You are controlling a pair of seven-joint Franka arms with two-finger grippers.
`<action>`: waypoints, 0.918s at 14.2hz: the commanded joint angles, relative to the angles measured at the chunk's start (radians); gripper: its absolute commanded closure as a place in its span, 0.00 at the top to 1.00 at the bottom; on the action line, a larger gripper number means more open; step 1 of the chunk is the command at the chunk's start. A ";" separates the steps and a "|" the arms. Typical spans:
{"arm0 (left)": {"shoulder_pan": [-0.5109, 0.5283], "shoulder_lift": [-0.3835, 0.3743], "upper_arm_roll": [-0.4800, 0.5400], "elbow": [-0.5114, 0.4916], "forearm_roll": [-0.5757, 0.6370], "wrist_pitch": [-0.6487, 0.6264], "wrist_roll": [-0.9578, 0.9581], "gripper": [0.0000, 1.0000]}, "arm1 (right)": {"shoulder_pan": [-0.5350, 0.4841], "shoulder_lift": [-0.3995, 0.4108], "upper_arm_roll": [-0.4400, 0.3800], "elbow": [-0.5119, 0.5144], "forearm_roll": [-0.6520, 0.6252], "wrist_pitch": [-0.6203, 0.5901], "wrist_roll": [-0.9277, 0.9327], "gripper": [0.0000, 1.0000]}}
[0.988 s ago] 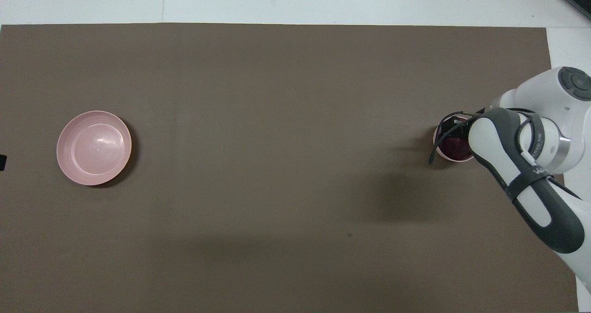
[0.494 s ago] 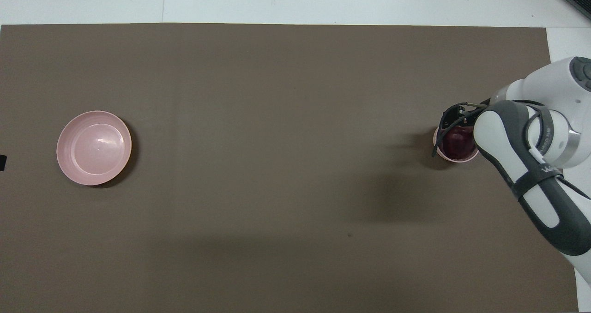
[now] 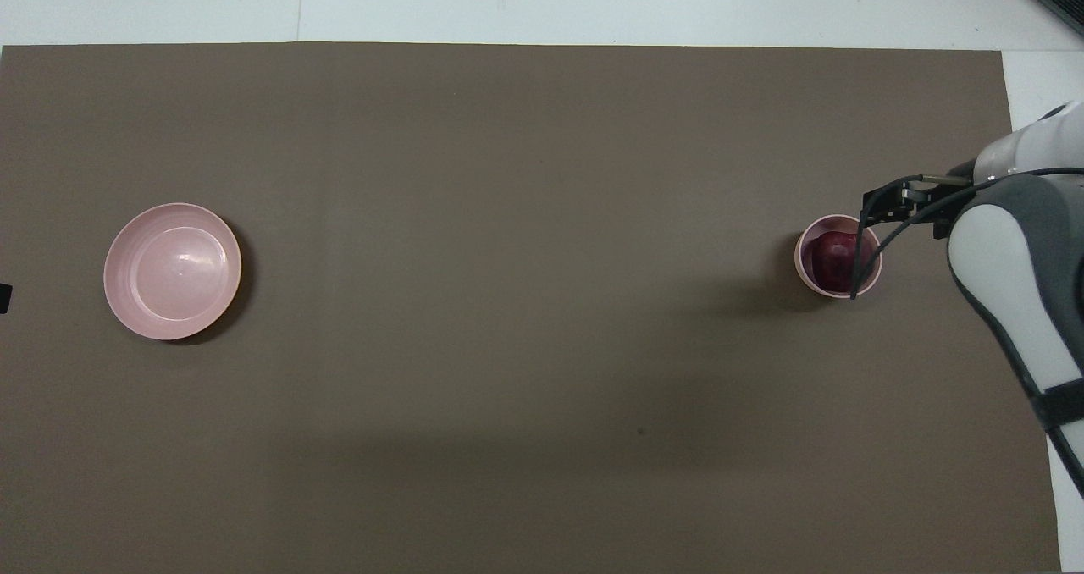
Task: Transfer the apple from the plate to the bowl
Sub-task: 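Open the right gripper and lift it away from the bowl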
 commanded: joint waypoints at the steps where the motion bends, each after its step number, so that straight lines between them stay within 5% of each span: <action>1: 0.008 -0.016 -0.003 -0.018 -0.012 0.008 0.005 1.00 | 0.001 -0.112 0.005 0.003 -0.054 -0.108 0.010 1.00; 13: 0.008 -0.016 -0.003 -0.018 -0.012 0.009 0.005 1.00 | 0.114 -0.276 0.019 0.043 -0.065 -0.252 0.117 1.00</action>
